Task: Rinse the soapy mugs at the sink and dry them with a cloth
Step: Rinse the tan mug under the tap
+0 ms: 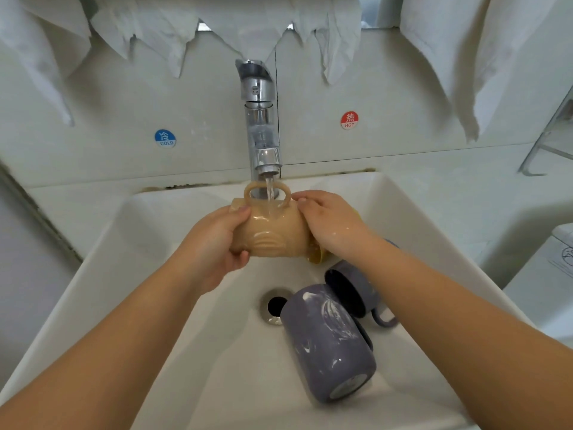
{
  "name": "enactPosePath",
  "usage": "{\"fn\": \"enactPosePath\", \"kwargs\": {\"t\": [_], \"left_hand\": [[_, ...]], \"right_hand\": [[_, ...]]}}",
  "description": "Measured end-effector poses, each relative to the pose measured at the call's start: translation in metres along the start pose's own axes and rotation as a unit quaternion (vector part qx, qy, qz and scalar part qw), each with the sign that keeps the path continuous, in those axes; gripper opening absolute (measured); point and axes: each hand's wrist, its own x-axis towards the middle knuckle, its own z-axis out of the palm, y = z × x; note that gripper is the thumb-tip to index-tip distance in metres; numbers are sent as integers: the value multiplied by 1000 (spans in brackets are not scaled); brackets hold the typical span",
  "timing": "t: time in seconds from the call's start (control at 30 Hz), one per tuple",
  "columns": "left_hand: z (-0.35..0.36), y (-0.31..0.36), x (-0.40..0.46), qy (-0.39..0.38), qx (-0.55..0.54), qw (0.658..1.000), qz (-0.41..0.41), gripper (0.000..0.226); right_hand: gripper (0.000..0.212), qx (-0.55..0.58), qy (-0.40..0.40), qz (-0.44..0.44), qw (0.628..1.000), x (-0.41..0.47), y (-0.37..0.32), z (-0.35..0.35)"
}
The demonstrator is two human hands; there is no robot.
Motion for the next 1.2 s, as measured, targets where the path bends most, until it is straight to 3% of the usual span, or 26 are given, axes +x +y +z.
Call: {"fn": "enactPosePath", "kwargs": {"t": [0.17, 0.27, 0.43, 0.67, 0.77, 0.93, 1.1, 1.2], "left_hand": [[1, -1, -2, 48, 112, 992, 44, 21], [7, -1, -6, 71, 122, 989, 51, 28], [11, -4, -5, 103, 146, 983, 50, 33], [5, -5, -2, 38, 128, 988, 79, 24], [5, -3, -2, 75, 117, 988, 66, 21], [8, -2, 0, 125, 96, 987, 4, 35], [4, 0, -1, 128, 145, 975, 111, 27], [-2, 2, -2, 119, 136, 970, 161, 27]], "right_hand": [[19, 53, -78, -20, 995, -5, -4, 2], [13, 70, -70, -36, 994, -5, -3, 2], [27, 52, -89, -34, 994, -8, -1, 6], [25, 54, -60, -25, 996, -4, 1, -3], [23, 22, -63, -67, 995, -9, 0, 5], [35, -45, -77, -144, 986, -13, -1, 13], [9, 147, -87, -27, 985, -11, -6, 5], [22, 203, -96, 31, 974, -4, -3, 2]]}}
